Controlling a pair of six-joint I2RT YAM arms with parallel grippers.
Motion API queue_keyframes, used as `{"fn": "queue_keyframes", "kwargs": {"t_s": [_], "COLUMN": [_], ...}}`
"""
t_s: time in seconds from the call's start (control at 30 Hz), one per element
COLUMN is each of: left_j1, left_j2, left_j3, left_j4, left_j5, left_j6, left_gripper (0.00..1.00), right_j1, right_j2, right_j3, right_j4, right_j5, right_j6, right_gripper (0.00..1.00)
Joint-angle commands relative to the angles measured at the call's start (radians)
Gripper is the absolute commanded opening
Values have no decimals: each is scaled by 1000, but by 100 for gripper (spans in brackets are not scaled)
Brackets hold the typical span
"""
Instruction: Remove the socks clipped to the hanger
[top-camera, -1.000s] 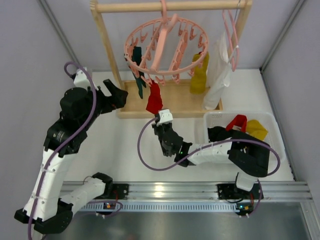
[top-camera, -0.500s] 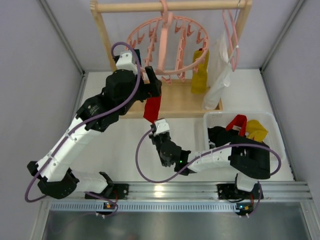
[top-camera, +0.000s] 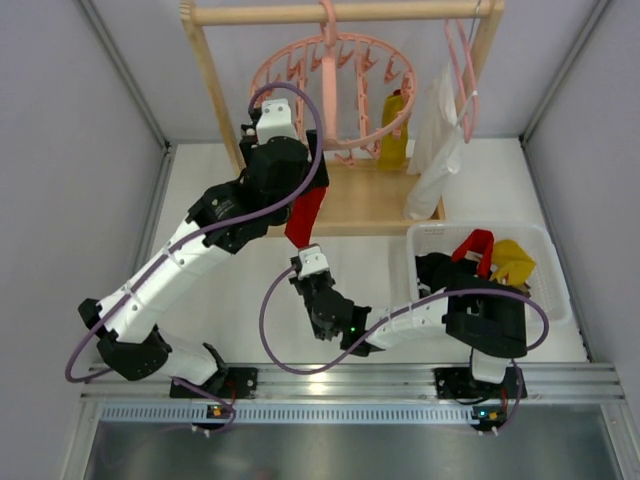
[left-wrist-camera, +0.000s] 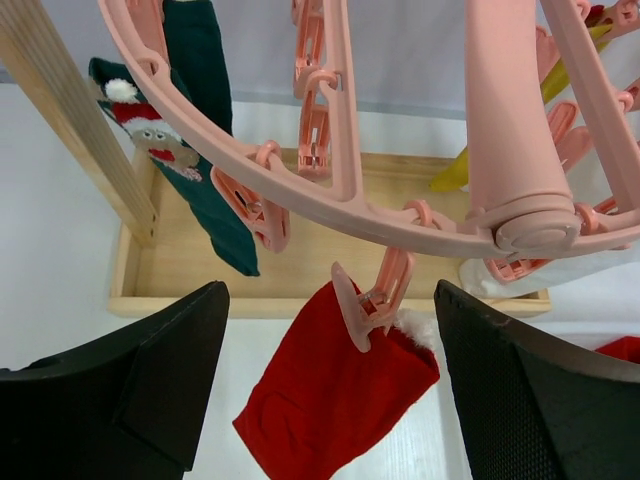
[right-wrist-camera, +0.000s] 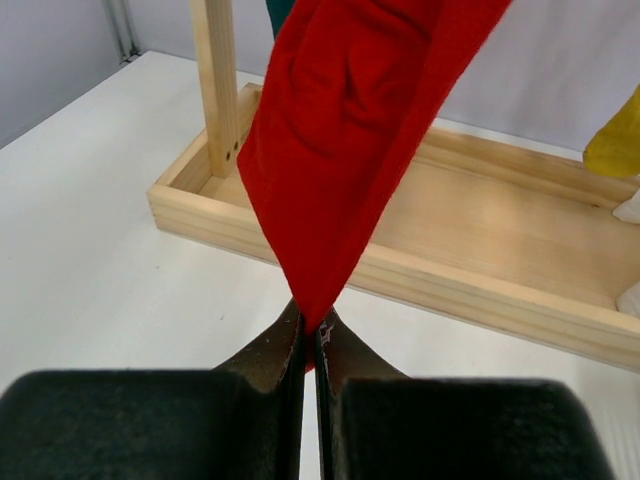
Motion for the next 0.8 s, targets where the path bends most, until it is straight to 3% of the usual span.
{"fn": "queue_keyframes", "kwargs": {"t_s": [0.0, 0.17, 0.27, 0.77], "left_j1": [-48, -95, -98, -89], "left_j2": [22, 57, 77, 163], "left_j3": [45, 60, 69, 115], "left_j4": [28, 23, 25, 28], "left_j5": [-122, -229, -266, -322], "left_j6": [61, 99, 121, 184], "left_gripper": [87, 84, 77, 57], "right_j1": [30, 37, 46, 72], "right_j2": [31, 43, 43, 26], "right_j3": [59, 77, 80, 48], "right_j4": [78, 73, 80, 149], "right_j5": [15, 11, 12, 11], "right_j6": [-27, -40, -51, -85], "right_gripper": [0, 0, 0, 0]}}
